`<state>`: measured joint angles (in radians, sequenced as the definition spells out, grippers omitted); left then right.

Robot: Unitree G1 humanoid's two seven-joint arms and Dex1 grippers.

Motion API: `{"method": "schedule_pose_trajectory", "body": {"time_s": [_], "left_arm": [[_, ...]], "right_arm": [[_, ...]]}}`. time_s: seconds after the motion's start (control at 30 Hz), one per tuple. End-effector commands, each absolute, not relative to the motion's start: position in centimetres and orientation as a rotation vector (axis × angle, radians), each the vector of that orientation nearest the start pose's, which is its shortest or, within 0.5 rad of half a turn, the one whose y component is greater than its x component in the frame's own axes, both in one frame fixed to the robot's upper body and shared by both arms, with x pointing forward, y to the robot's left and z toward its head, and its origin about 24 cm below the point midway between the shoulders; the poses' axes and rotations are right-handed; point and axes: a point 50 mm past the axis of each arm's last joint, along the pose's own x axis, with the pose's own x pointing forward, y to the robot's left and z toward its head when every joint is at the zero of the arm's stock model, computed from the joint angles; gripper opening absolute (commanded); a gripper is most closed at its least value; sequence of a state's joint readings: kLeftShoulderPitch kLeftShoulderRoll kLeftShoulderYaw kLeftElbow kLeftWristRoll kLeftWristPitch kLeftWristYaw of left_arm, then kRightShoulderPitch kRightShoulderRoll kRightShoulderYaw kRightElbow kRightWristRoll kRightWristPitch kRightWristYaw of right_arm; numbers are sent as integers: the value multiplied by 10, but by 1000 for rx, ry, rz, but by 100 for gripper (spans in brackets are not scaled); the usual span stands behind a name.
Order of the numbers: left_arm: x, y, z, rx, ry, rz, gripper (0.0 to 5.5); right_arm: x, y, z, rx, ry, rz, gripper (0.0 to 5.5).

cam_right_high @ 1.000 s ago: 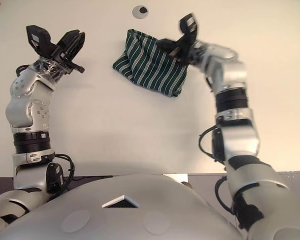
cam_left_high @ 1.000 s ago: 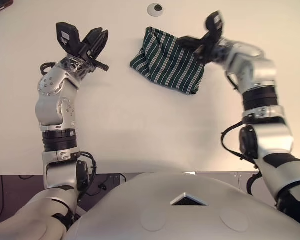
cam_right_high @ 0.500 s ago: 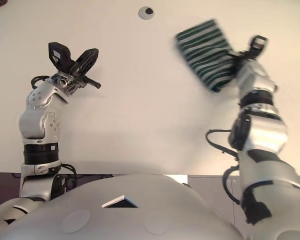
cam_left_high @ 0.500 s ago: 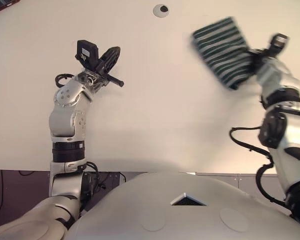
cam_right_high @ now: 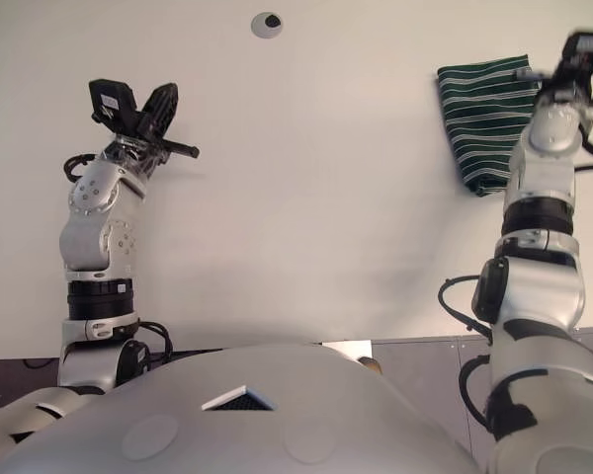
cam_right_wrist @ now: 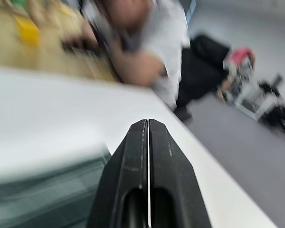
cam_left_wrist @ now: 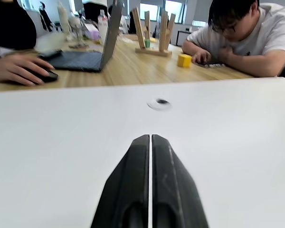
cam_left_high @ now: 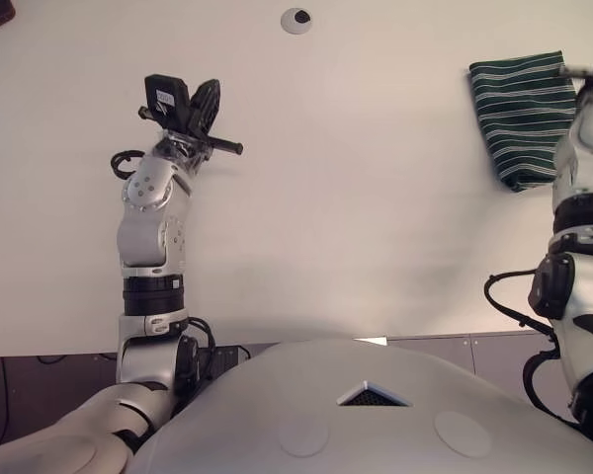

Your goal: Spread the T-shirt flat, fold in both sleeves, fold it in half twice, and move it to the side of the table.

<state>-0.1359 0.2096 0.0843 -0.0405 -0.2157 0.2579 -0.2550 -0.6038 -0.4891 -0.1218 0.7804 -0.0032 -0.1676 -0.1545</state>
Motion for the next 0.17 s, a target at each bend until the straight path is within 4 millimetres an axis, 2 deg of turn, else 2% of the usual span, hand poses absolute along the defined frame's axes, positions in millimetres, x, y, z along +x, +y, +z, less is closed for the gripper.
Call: {"method": "schedule_pose_trajectory", "body": {"time_s": [0.03, 0.17], "left_arm": [[286, 176, 73, -10, 27, -156, 3], [288, 173, 70, -5, 18, -88, 3]], "right_arm": [[349, -252, 105, -343, -116, -255, 0], [340, -249, 85, -289, -35, -263, 0]]}}
